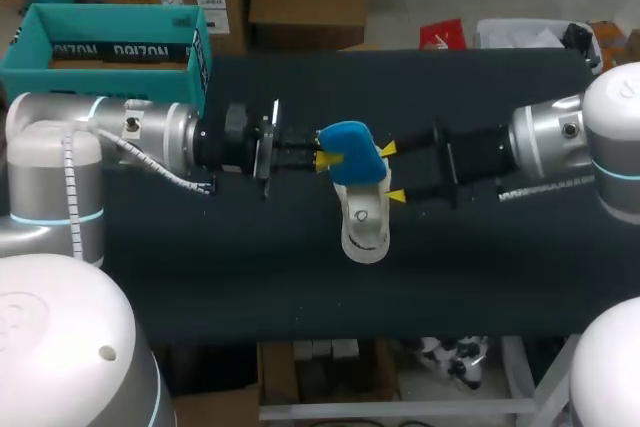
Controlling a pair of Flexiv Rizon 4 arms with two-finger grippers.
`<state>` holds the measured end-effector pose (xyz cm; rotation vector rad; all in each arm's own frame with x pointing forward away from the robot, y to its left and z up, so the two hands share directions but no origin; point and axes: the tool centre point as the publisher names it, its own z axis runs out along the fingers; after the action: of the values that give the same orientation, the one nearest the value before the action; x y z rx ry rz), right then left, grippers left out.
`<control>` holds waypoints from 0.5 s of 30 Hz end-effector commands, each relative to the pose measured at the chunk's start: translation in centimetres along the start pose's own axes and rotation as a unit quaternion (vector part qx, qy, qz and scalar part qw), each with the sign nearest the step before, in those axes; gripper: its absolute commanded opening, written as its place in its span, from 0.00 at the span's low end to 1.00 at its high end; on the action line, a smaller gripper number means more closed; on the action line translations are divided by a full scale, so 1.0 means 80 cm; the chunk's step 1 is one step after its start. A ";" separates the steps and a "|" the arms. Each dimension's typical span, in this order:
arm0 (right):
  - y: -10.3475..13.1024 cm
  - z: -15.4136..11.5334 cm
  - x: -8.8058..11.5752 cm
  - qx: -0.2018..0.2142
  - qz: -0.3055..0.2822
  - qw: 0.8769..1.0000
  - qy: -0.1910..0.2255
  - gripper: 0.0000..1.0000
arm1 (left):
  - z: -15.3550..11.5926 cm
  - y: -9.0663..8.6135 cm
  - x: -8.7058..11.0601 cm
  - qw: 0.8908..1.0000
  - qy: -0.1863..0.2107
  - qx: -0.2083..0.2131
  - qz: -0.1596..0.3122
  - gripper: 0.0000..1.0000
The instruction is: Open the shoe tongue, take the insole out of the shoe, put the insole back into the shoe, and pack the shoe into the shoebox
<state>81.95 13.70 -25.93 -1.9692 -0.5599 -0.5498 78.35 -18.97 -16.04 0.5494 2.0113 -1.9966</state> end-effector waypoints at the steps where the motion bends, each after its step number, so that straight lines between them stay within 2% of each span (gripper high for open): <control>1: 0.007 0.003 0.003 0.012 0.002 1.000 -0.003 0.55 | 0.006 0.006 0.001 1.000 -0.006 0.003 0.003 0.00; 2: 0.007 0.004 0.003 0.012 0.003 1.000 -0.004 0.49 | 0.006 0.008 0.001 1.000 -0.006 0.003 0.003 0.00; 4: 0.007 0.004 0.003 0.014 0.004 1.000 -0.004 0.43 | 0.006 0.010 0.001 1.000 -0.010 0.002 0.008 0.00; 9: 0.007 0.006 0.005 0.016 0.006 1.000 -0.005 0.32 | 0.007 0.015 0.001 1.000 -0.014 0.001 0.012 0.00; 12: 0.006 0.007 0.007 0.017 0.007 1.000 -0.007 0.33 | 0.008 0.018 0.001 1.000 -0.016 -0.001 0.014 0.00; 15: 0.007 0.008 0.008 0.018 0.008 1.000 -0.008 0.27 | 0.008 0.020 0.002 1.000 -0.017 -0.002 0.016 0.00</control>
<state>82.75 14.23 -26.21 -1.9482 -0.5578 -0.5163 78.95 -19.36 -17.26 0.5477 1.9829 -1.9694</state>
